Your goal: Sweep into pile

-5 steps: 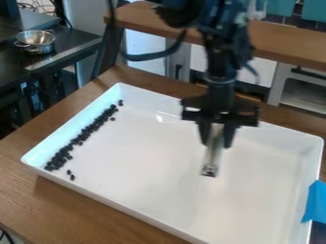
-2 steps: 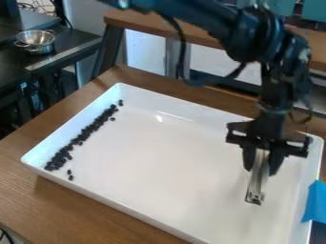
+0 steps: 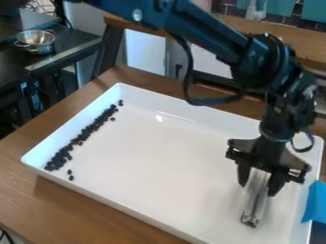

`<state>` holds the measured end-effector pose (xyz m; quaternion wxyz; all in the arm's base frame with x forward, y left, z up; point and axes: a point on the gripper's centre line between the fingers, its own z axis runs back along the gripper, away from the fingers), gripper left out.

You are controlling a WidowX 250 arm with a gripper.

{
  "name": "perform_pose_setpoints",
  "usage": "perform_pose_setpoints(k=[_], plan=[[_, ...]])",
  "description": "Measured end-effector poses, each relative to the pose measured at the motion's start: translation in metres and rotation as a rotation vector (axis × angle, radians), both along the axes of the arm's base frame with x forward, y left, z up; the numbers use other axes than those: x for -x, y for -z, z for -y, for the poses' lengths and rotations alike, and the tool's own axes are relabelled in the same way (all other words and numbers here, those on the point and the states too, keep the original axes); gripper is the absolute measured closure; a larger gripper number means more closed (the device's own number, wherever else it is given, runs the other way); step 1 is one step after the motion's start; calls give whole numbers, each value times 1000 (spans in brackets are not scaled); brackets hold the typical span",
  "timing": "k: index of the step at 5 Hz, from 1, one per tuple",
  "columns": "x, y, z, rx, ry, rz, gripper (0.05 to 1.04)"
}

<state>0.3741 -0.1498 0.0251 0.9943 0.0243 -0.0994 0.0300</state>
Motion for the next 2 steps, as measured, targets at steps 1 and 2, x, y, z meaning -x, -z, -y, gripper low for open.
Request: perform_pose_setpoints(k=[1,2], plan=[[3,-6,-3,-35,29,-48,87],[6,-39,-12,19,9,-116,77]])
